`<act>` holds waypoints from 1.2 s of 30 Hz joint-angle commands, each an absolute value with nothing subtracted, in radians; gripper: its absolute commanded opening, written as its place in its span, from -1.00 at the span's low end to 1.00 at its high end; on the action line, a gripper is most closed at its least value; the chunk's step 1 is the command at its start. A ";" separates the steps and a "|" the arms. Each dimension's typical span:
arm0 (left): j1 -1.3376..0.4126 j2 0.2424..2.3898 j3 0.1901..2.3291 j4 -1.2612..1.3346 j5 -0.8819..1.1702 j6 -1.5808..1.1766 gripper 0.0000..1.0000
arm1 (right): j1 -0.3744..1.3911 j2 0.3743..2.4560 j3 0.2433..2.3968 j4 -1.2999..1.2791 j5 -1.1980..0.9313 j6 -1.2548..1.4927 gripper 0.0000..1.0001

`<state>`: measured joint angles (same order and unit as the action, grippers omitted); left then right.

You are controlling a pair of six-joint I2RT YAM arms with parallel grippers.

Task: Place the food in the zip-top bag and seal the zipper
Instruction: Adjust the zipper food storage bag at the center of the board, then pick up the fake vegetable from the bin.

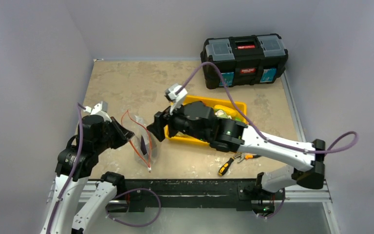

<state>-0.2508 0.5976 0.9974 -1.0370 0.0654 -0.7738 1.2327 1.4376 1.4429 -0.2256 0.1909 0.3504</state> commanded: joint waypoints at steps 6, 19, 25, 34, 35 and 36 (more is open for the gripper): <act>-0.252 0.622 1.005 -0.972 0.088 -0.747 -1.00 | 1.068 1.118 1.141 -0.163 0.436 0.393 0.45; -0.252 0.621 1.015 -0.975 0.121 -0.755 -1.00 | 0.836 1.466 1.113 -0.275 0.504 0.387 0.21; -0.252 0.618 1.011 -0.977 0.123 -0.755 -1.00 | 0.836 1.647 1.170 -0.311 0.621 0.370 0.15; -0.252 0.614 1.003 -0.975 0.128 -0.756 -1.00 | 0.820 1.777 1.191 -0.253 0.708 0.321 0.28; -0.252 0.614 1.003 -0.976 0.130 -0.756 -1.00 | 0.819 1.791 1.195 -0.249 0.720 0.315 0.28; -0.251 0.615 1.003 -0.976 0.130 -0.756 -1.00 | 0.818 1.805 1.201 -0.247 0.737 0.311 0.27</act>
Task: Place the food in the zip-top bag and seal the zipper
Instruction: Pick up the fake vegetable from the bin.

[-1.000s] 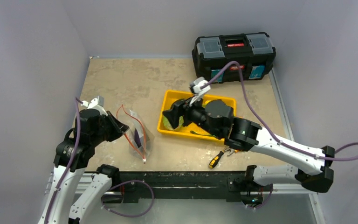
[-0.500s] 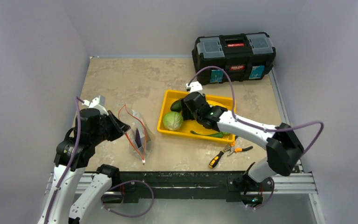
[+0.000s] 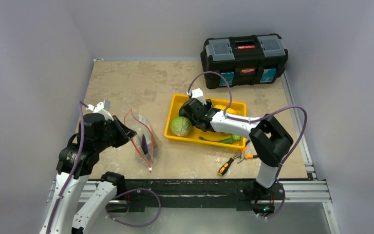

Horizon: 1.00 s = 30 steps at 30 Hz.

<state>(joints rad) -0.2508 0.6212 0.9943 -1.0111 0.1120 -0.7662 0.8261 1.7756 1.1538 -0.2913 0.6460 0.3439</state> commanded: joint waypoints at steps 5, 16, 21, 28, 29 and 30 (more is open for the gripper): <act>-0.252 0.618 1.001 -0.974 0.130 -0.758 -1.00 | 0.818 1.864 1.218 -0.246 0.767 0.291 0.23; -0.252 0.627 1.005 -0.969 0.138 -0.760 -1.00 | 0.837 1.780 1.169 -0.166 0.793 0.224 -0.75; -0.252 0.624 1.005 -0.972 0.137 -0.765 -1.00 | 0.889 1.602 1.104 -0.123 0.706 0.186 -1.00; -0.252 0.630 1.009 -0.973 0.138 -0.762 -1.00 | 0.928 1.360 1.055 -0.057 0.386 0.195 -1.00; -0.252 0.631 1.009 -0.972 0.138 -0.761 -1.00 | 0.933 1.328 1.050 -0.031 0.309 0.207 -1.00; -0.252 0.632 1.009 -0.972 0.141 -0.760 -1.00 | 0.937 1.300 1.048 -0.009 0.229 0.228 -1.00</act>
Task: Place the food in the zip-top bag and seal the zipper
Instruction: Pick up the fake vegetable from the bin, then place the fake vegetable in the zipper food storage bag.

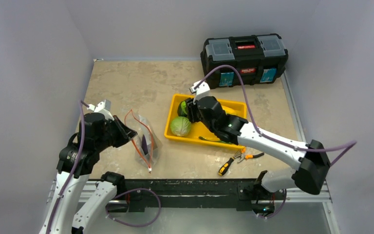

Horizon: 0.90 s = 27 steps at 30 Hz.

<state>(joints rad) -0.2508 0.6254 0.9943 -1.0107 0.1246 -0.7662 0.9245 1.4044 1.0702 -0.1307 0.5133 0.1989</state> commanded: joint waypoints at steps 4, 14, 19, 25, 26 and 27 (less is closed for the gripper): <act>-0.252 0.636 1.014 -0.974 0.143 -0.751 -1.00 | 0.984 1.262 1.067 0.157 -0.098 0.338 -1.00; -0.252 0.632 1.044 -1.006 0.166 -0.740 -1.00 | 1.123 1.432 1.190 0.342 -0.376 0.391 -1.00; -0.252 0.628 1.059 -1.022 0.170 -0.738 -1.00 | 1.143 1.481 1.214 0.269 -0.233 0.365 -1.00; -0.252 0.639 1.080 -1.039 0.176 -0.729 -1.00 | 1.183 1.496 1.193 0.196 0.026 0.306 -1.00; -0.252 0.642 1.082 -1.041 0.178 -0.728 -1.00 | 1.186 1.497 1.191 0.185 0.052 0.302 -1.00; -0.252 0.644 1.083 -1.041 0.178 -0.727 -1.00 | 1.192 1.496 1.187 0.178 0.093 0.299 -1.00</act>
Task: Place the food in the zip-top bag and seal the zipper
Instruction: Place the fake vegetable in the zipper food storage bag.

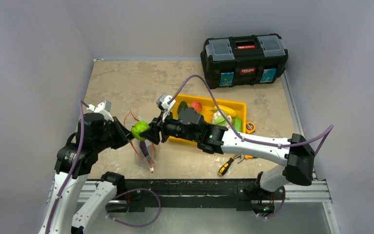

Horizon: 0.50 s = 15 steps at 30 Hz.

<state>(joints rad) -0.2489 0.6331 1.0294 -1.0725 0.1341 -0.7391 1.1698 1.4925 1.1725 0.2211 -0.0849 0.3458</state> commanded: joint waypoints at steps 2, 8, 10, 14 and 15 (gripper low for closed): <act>-0.252 0.644 1.083 -1.040 0.178 -0.726 -1.00 | 1.201 1.492 1.183 0.154 0.188 0.283 -1.00; -0.252 0.660 1.088 -1.042 0.197 -0.713 -1.00 | 1.246 1.523 1.237 0.084 0.318 0.216 -1.00; -0.252 0.678 1.098 -1.048 0.205 -0.703 -1.00 | 1.264 1.532 1.243 0.102 0.275 0.200 -1.00; -0.252 0.701 1.118 -1.060 0.214 -0.680 -1.00 | 1.269 1.550 1.240 0.178 0.018 0.153 -1.00; -0.252 0.703 1.120 -1.061 0.214 -0.671 -1.00 | 1.269 1.555 1.233 0.205 -0.041 0.127 -1.00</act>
<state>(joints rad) -0.2497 0.6895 1.0721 -1.0870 0.1810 -0.7132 1.2583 1.5555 1.1969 0.1032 0.1806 0.2089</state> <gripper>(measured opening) 0.003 0.419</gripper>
